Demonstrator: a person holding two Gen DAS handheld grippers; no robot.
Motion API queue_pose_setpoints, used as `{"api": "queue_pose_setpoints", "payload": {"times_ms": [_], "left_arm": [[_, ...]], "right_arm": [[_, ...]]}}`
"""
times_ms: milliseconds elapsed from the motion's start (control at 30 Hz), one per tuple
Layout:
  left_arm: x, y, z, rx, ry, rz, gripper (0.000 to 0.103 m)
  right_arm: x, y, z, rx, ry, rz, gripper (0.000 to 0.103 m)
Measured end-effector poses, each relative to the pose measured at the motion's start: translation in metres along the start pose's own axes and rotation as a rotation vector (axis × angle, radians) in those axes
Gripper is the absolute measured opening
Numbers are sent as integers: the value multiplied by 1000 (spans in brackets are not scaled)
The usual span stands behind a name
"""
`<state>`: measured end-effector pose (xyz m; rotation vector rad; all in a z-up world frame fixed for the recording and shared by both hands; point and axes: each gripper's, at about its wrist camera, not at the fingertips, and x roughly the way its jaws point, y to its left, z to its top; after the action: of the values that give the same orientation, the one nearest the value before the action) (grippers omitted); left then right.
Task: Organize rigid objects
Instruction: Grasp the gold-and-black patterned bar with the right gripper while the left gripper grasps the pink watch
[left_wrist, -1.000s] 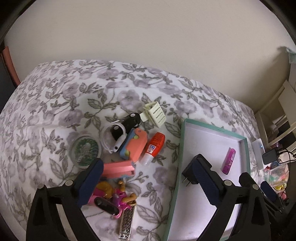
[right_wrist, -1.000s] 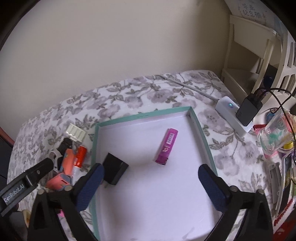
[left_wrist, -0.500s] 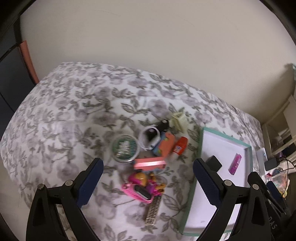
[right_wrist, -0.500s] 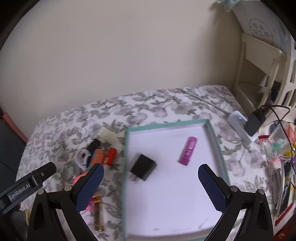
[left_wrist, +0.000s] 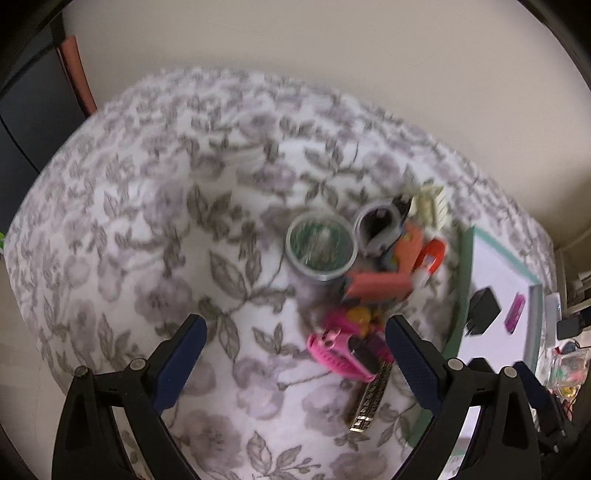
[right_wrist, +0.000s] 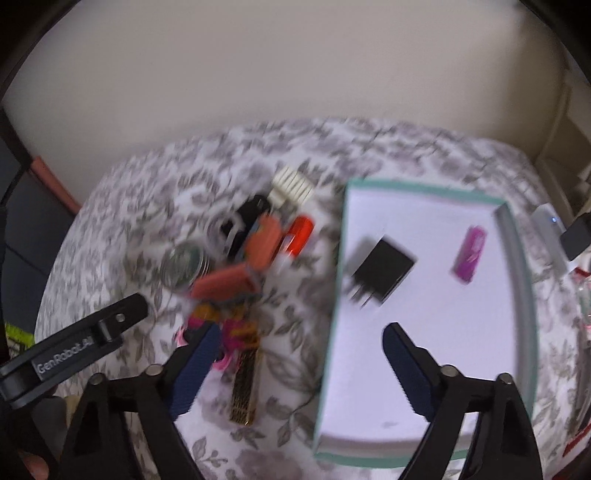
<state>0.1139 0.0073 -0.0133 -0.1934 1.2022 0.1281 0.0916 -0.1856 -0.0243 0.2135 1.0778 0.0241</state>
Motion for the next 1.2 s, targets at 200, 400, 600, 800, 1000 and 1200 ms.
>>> {"api": "queue_pose_setpoints", "payload": {"times_ms": [200, 400, 600, 800, 1000, 1200], "left_arm": [[23, 8, -6, -57, 89, -52, 98], [39, 10, -8, -81, 142, -90, 98], [50, 6, -11, -64, 170, -87, 98], [62, -1, -15, -42, 197, -95, 98], [66, -5, -16, -33, 198, -110, 97], [67, -11, -15, -33, 195, -170, 77]], "right_arm": [[24, 21, -14, -43, 88, 39, 75], [41, 32, -23, -70, 149, 45, 75], [61, 40, -32, -88, 216, 52, 66], [76, 49, -41, -125, 248, 24, 63], [86, 47, -46, -114, 270, 18, 56], [84, 41, -49, -98, 265, 36, 46]]}}
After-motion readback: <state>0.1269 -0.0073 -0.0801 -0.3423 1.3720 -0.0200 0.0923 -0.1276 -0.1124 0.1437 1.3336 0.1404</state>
